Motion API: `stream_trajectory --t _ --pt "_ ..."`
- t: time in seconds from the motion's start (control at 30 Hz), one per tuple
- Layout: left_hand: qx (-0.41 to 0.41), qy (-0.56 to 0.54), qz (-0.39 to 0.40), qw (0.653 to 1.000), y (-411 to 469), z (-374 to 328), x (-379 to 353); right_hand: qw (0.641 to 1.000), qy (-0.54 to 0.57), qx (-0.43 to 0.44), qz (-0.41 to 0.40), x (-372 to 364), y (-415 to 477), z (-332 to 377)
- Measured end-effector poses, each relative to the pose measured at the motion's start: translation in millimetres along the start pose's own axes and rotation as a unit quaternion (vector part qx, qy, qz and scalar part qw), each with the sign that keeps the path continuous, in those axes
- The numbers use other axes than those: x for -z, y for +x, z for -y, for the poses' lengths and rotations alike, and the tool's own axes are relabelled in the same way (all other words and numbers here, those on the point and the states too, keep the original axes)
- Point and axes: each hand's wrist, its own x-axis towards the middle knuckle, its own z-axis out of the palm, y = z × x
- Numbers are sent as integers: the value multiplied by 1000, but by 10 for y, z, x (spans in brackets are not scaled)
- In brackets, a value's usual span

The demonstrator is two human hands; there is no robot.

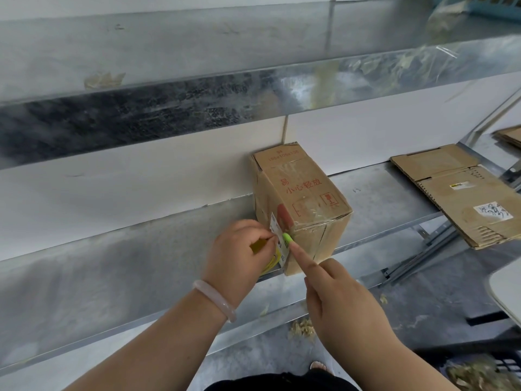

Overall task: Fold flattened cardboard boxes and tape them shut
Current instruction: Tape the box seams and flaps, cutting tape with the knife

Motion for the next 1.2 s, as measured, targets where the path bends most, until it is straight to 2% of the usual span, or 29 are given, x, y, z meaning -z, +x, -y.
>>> stream_trajectory --t 0.13,0.23,0.37,0.5,0.57,0.67,0.73,0.8,0.87,0.97,1.07,1.2 --pt "1 -4 -2 1000 0 -14 -13 999 -35 0 -20 -96 44 -75" --pt "11 -8 -15 1000 36 14 42 998 -57 -8 7 -71 59 -77" --pt "3 1 -7 1000 35 57 71 1000 0 -25 9 -165 65 -228" --pt "6 46 -1 999 56 168 87 999 5 50 6 -152 85 -175" --pt "7 83 4 997 87 275 113 993 30 105 -41 -120 46 -243" --pt "-7 145 -14 989 164 471 165 971 80 140 -176 -5 37 -477" --pt "-44 192 -17 980 227 630 180 961 87 95 -244 95 102 -650" --pt "-82 248 -10 965 262 799 171 960 98 -26 -262 183 257 -853" --pt "-108 301 -9 947 241 947 131 965 95 -154 -191 170 466 -1142" --pt "-130 351 -1 927 74 1187 8 970 18 -237 -50 33 798 -1569" --pt "-127 353 4 927 -147 1381 -96 970 -61 -232 43 -102 1025 -1825" --pt "-51 377 -9 925 -320 1294 -179 959 -201 -157 125 -233 1167 -2000"
